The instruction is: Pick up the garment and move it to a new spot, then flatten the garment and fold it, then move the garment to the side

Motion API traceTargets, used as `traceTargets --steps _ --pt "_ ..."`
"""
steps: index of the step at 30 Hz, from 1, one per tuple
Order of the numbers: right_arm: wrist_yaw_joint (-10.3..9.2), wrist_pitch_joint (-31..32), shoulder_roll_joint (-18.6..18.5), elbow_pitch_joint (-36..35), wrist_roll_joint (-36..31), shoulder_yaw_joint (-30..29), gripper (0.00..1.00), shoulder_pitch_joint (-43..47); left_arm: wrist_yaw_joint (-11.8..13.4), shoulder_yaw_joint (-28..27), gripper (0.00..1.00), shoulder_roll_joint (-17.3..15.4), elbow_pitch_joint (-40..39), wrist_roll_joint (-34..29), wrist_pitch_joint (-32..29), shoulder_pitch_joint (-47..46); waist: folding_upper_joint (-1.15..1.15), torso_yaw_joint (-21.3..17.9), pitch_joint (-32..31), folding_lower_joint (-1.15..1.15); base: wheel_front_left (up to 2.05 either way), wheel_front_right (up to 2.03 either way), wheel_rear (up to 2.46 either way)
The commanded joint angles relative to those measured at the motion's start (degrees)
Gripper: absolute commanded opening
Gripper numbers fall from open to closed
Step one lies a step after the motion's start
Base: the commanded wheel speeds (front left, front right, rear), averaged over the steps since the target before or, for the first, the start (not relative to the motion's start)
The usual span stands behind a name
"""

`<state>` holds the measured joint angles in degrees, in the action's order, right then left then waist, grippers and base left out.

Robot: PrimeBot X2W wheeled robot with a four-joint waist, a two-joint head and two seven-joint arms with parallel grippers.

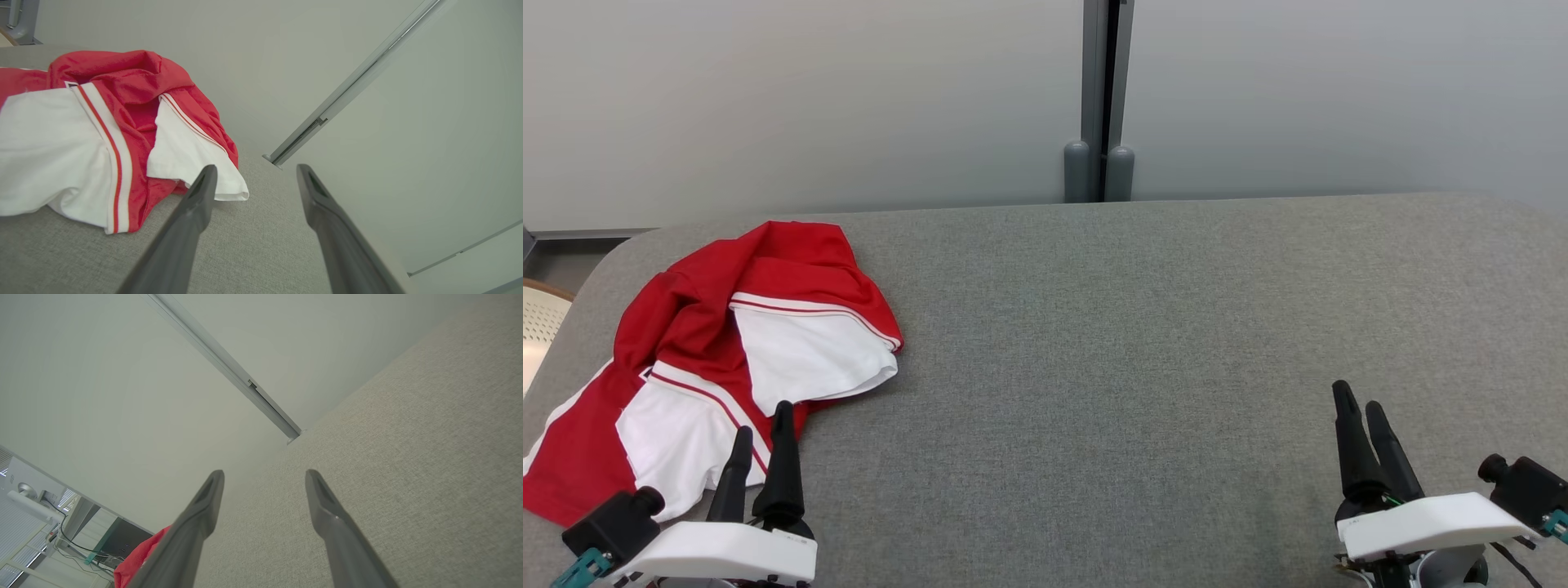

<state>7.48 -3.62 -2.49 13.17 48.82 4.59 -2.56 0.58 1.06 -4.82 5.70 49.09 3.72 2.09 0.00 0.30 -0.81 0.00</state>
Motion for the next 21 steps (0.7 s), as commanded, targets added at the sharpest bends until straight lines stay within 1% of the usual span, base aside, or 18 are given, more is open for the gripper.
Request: traceTargets --steps 1,5,6,9,17,21 --pt "0.01 -0.76 -0.32 -0.98 -2.16 0.48 1.0 -0.49 0.06 -0.1 1.0 -0.54 -1.11 -2.19 0.62 -0.19 0.0 -0.02 -0.04 0.0 0.0 0.0 0.0" --pt "0.02 -1.47 -0.33 -1.11 -4.74 0.92 1.0 -0.43 0.21 -0.79 1.0 -0.06 -1.4 -4.86 1.38 0.35 0.0 -0.04 -0.1 0.0 0.0 0.0 0.0" --pt "0.02 -1.86 -0.34 -1.14 -5.67 1.04 1.0 -0.35 -0.03 -1.18 1.0 0.17 -1.65 -6.23 1.73 0.47 0.0 -0.04 -0.12 0.0 0.0 0.0 0.0" --pt "0.02 -2.4 -0.35 -1.24 -7.52 1.36 1.0 -0.21 -0.71 -1.91 1.0 0.7 -1.87 -7.81 2.27 0.93 0.0 -0.02 -0.16 0.0 0.0 0.0 0.0" --pt "0.02 -3.77 -0.38 -1.42 -12.6 2.42 1.0 0.38 -3.38 -4.1 1.0 1.66 -1.99 -12.07 3.62 1.74 0.0 0.03 -0.3 0.0 0.0 0.0 0.0" --pt "0.02 -4.38 -0.4 -0.99 -14.54 2.44 1.0 0.66 -4.56 -4.45 1.0 1.87 -2.32 -15.23 4.23 2.14 0.0 0.06 -0.43 0.0 0.0 0.0 0.0"
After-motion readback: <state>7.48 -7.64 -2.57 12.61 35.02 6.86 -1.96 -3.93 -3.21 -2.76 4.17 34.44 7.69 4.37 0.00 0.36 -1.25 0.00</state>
